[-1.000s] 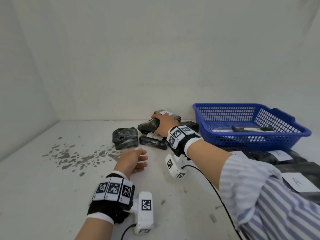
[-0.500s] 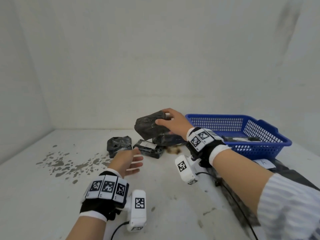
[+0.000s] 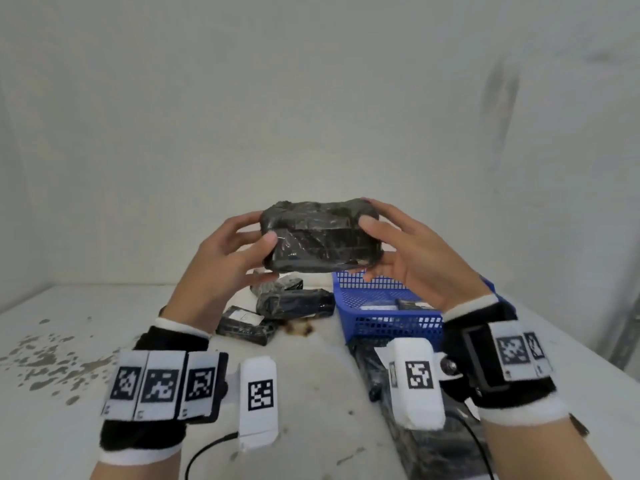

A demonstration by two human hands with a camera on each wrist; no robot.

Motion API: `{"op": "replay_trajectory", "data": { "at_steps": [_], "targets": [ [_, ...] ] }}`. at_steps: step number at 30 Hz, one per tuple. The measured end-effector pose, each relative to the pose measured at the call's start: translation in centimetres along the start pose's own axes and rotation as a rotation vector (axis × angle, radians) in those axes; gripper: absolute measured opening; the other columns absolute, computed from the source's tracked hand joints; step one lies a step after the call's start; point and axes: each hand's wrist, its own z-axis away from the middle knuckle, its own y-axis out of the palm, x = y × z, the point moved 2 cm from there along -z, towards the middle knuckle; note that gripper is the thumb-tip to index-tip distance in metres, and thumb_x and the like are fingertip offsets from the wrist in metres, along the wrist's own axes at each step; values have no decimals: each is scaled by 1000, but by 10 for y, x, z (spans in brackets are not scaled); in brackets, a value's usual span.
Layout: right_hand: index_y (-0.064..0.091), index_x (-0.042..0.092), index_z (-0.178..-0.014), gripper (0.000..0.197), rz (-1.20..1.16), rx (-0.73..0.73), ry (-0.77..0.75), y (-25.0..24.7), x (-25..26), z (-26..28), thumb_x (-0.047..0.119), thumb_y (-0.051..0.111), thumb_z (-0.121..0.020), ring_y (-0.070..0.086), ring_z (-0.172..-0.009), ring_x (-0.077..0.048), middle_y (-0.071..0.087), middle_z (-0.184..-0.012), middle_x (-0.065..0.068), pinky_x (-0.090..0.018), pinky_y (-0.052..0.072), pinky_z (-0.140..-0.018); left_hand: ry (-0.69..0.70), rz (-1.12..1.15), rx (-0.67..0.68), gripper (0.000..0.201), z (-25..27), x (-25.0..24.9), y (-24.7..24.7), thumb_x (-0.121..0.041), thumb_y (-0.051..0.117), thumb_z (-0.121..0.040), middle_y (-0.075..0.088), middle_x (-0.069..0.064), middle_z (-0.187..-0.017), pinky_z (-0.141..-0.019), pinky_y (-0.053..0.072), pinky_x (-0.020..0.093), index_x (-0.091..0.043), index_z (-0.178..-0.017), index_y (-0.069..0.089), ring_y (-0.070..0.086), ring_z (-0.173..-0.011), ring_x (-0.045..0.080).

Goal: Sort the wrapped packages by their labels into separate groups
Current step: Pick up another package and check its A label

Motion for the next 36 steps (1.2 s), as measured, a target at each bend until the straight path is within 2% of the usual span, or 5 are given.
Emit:
{"op": "replay_trajectory", "data": {
  "at_steps": [7, 15, 20, 31, 36],
  "targets": [
    [66, 26, -114, 51, 226, 251, -248, -20, -3, 28, -12, 72, -80, 59, -127, -21, 52, -146, 6, -32, 50, -104, -290, 0, 205, 67, 10, -7, 22, -70, 34, -83, 74, 10, -103, -54, 60, 34, -22, -111, 69, 73, -80, 38],
    [42, 51, -143, 76, 97, 236, -181, -30, 5, 31, 13, 69, -83, 69, -110, -37, 59, -141, -1, -41, 58, -89, -73, 165, 129, 26, 3, -10, 28, -11, 50, -94, 68, 15, -98, -48, 54, 26, -5, -117, 60, 69, -67, 25],
    [53, 38, -139, 62, 158, 81, -125, -24, 6, 29, 27, 69, -80, 74, -81, -37, 71, -115, -15, -37, 61, -75, -3, 66, 204, 46, 9, -12, 35, -16, 62, -76, 73, 12, -104, -80, 57, 34, -19, -122, 61, 70, -87, 26],
    [61, 30, -126, 60, 238, -50, -121, -16, 6, 31, 29, 79, -69, 62, -57, -22, 75, -96, -12, -28, 55, -56, 15, -102, 230, 100, 14, -10, 38, -31, 89, -60, 70, 7, -113, -68, 55, 30, -49, -143, 36, 68, -78, 32],
    [60, 36, -124, 64, 282, -105, -117, -12, 5, 29, 40, 80, -64, 56, -55, -17, 75, -89, -1, -26, 49, -48, 6, -101, 188, 102, 11, -7, 41, -28, 77, -62, 70, 7, -115, -89, 51, 41, -45, -148, 25, 72, -89, 33]
  ]
}}
